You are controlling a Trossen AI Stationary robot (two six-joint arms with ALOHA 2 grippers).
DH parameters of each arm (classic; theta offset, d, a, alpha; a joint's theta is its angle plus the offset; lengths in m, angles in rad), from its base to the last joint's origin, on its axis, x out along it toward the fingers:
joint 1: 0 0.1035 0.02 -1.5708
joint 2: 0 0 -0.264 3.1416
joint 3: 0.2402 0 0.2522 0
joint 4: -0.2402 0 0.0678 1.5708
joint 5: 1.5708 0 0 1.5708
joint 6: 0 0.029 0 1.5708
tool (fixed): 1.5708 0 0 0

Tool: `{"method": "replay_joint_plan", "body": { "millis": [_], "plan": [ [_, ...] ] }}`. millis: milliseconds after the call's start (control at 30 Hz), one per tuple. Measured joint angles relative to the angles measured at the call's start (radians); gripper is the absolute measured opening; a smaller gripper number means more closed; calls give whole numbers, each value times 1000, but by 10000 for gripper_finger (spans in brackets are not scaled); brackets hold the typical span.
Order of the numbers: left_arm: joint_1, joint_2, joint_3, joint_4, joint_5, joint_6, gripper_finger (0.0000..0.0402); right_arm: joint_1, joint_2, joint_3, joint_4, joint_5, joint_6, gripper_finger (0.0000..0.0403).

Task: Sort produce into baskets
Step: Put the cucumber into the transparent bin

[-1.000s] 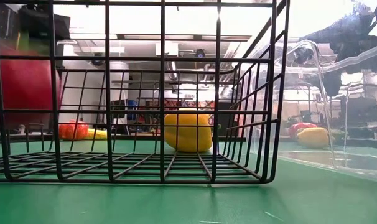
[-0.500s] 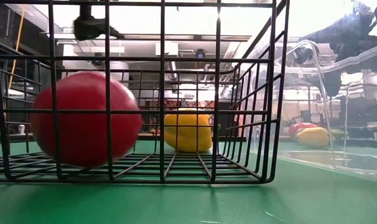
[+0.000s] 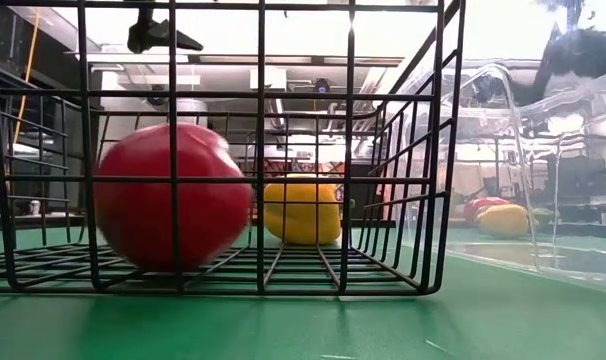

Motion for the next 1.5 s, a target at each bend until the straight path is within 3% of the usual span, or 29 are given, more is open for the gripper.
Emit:
{"method": "replay_joint_plan", "body": {
  "millis": [100, 200, 267, 400, 500, 600, 667, 767, 933, 1033, 1233, 1500],
  "plan": [
    [14, 13, 0, -1, -46, 43, 367, 0, 87, 98, 64, -14, -148, 397],
    [35, 26, 0, -1, -41, 99, 367, 0, 208, 276, -157, 9, -256, 397],
    [52, 31, 0, 0, -18, 114, 367, -2, 305, 433, -494, 88, -252, 397],
    [82, 26, 0, -8, 78, 84, 367, -66, 527, 767, -1340, 239, -36, 397],
    [95, 7, 0, -64, 150, 65, 367, -155, 705, 944, -1835, 195, 152, 397],
    [95, -11, 1, -152, 157, 64, 367, -253, 856, 1010, -2110, 90, 242, 397],
    [95, -19, 1, -193, 149, 64, 367, -310, 934, 1000, -2149, 15, 238, 397],
    [95, -26, 1, -223, 138, 65, 367, -388, 1023, 934, -2070, -58, 124, 397],
    [95, -27, 1, -227, 143, 88, 367, -509, 1144, 886, -1858, -166, -225, 397],
    [95, -27, 1, -226, 159, 106, 367, -565, 1214, 890, -1816, -229, -399, 397],
    [95, -27, 1, -227, 160, 115, 367, -644, 1356, 897, -1812, -221, -628, 397],
    [95, -27, 1, -226, 156, 89, 367, -684, 1490, 897, -1712, -219, -785, 397]
  ]
}}
